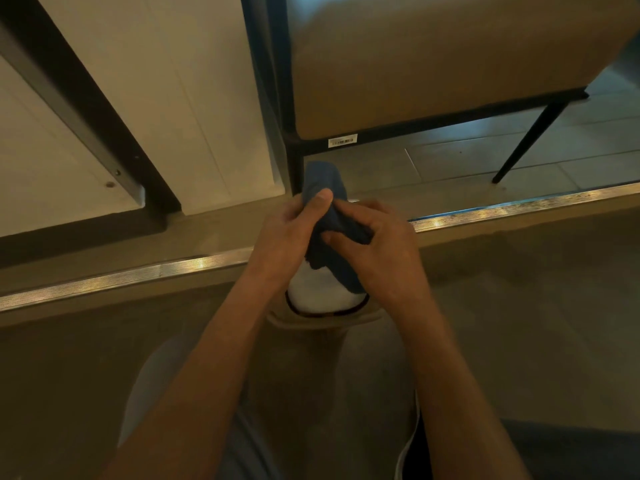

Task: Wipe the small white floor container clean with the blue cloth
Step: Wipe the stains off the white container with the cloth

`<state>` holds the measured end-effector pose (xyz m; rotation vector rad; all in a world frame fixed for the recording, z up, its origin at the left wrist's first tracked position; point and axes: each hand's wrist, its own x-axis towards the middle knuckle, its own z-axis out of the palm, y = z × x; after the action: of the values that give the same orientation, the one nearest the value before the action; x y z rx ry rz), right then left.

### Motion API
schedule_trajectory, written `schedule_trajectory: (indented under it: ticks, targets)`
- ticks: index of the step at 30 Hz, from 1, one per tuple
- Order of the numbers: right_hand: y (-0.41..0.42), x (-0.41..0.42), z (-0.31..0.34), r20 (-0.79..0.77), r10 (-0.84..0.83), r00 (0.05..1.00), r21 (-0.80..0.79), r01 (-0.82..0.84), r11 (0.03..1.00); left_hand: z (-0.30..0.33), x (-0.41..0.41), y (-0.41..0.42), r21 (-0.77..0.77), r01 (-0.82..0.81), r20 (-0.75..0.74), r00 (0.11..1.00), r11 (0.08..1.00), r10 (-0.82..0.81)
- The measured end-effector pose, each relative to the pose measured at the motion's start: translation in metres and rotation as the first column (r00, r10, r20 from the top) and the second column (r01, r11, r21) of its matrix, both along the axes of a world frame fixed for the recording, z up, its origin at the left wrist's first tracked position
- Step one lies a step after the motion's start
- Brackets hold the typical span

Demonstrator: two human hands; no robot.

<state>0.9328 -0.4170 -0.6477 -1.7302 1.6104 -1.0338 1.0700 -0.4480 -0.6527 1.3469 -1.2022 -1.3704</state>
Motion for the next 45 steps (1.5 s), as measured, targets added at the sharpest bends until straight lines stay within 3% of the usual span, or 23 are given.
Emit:
schedule_trajectory:
  ticks: [3, 5, 9, 16, 21, 26, 30, 36, 38, 42, 45]
  targets:
    - [-0.002, 0.003, -0.001, 0.088, 0.093, 0.992, 0.047, -0.098, 0.994, -0.005, 0.013, 0.004, 0.069, -0.058, -0.101, 0.993, 0.996, 0.065]
    - [-0.003, -0.001, -0.004, 0.153, 0.062, 0.986, 0.047, -0.07, 0.996, -0.002, 0.024, 0.004, 0.064, -0.118, -0.12, 0.985, 0.991, 0.125]
    - [-0.015, -0.014, -0.016, 0.03, -0.07, 0.997, 0.037, 0.069, 0.997, 0.016, 0.052, -0.001, -0.078, -0.207, -0.066, 0.977, 0.975, 0.202]
    - [-0.046, -0.012, -0.046, -0.214, 0.032, 0.976, 0.043, -0.023, 0.999, 0.043, 0.076, -0.033, -0.443, -0.216, 0.247, 0.903, 0.87, 0.35]
    - [-0.05, -0.01, -0.06, -0.217, -0.006, 0.976, -0.034, -0.001, 0.999, 0.026, 0.063, -0.048, -0.494, -0.039, 0.45, 0.843, 0.869, 0.294]
    - [-0.053, -0.011, -0.074, -0.191, -0.044, 0.981, -0.087, 0.027, 0.996, -0.02, 0.048, -0.048, -0.279, 0.267, 0.699, 0.716, 0.922, 0.004]
    - [-0.057, -0.011, -0.081, -0.156, -0.052, 0.986, -0.033, 0.047, 0.998, -0.031, 0.046, -0.055, -0.118, 0.361, 0.78, 0.61, 0.925, -0.139]
    - [-0.057, -0.007, -0.091, -0.162, -0.141, 0.977, -0.106, 0.125, 0.987, -0.035, 0.04, -0.094, 0.129, 0.363, 0.635, 0.684, 0.923, -0.358]
    - [-0.058, -0.005, -0.093, -0.173, -0.167, 0.971, -0.141, 0.143, 0.98, -0.029, 0.031, -0.109, 0.224, 0.376, 0.658, 0.623, 0.899, -0.424]
    - [-0.06, -0.002, -0.096, -0.184, -0.213, 0.96, -0.199, 0.175, 0.964, -0.02, 0.005, -0.136, 0.425, 0.47, 0.717, 0.348, 0.774, -0.605]
    - [-0.06, 0.0, -0.095, -0.183, -0.231, 0.955, -0.218, 0.19, 0.957, -0.017, -0.012, -0.145, 0.462, 0.477, 0.672, 0.362, 0.748, -0.646]
